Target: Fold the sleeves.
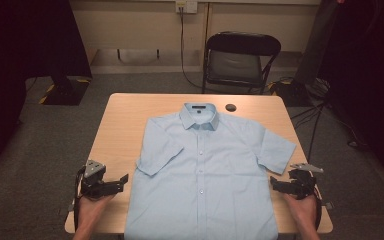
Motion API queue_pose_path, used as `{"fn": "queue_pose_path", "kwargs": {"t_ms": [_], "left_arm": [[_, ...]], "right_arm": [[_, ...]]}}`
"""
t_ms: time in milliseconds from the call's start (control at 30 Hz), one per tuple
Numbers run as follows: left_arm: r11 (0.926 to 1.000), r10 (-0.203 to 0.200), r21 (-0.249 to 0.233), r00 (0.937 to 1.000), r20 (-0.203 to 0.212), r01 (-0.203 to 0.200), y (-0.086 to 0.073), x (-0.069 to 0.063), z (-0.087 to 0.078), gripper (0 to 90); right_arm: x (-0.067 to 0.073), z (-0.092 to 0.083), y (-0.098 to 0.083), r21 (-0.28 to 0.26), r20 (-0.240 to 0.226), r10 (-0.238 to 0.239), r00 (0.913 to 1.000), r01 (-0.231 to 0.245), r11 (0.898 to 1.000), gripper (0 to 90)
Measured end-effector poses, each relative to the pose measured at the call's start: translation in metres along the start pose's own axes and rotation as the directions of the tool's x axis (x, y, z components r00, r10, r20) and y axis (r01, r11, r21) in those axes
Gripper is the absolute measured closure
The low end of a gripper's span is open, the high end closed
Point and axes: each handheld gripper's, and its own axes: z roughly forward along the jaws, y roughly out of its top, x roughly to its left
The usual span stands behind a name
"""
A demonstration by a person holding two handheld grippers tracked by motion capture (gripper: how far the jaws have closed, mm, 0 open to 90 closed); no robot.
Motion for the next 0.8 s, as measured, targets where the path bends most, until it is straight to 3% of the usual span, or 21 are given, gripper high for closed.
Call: {"fn": "queue_pose_path", "kwargs": {"t_ms": [133, 200, 333, 500, 600, 800], "left_arm": [[1.0, 0.008, 0.002, 1.0, -0.002, -0.008, -0.005, 0.001, 0.005, 6.1], [0.9983, 0.014, 0.057, 0.9999, -0.007, -0.014, -0.009, 0.0, 0.013, 5.7], [0.995, 0.042, 0.093, 0.9984, -0.038, -0.038, -0.01, -0.001, 0.02, 5.7], [0.9901, 0.049, 0.135, 0.9971, -0.058, -0.04, -0.012, 0.001, 0.025, 5.6], [0.9871, 0.077, 0.145, 0.9954, -0.057, -0.068, -0.012, -0.002, 0.027, 6.8], [0.9875, 0.065, 0.148, 0.9957, -0.066, -0.055, -0.011, -0.004, 0.028, 6.5]], "right_arm": [[0.0, 0.0, 0.0, 0.0, 0.0, 0.0, 1.0, 0.0, 1.0, 0.0], [0.0, 0.0, 0.0, 0.0, 0.0, 0.0, 1.0, 0.0, 1.0, 0.0], [0.0, 0.0, 0.0, 0.0, 0.0, 0.0, 1.0, 0.0, 1.0, 0.0], [0.0, 0.0, 0.0, 0.0, 0.0, 0.0, 1.0, 0.0, 1.0, 0.0], [0.0, 0.0, 0.0, 0.0, 0.0, 0.0, 1.0, 0.0, 1.0, 0.0], [0.001, 0.0, 0.0, -0.001, 0.001, 0.001, 1.0, -0.001, 1.0, 0.0]]}}
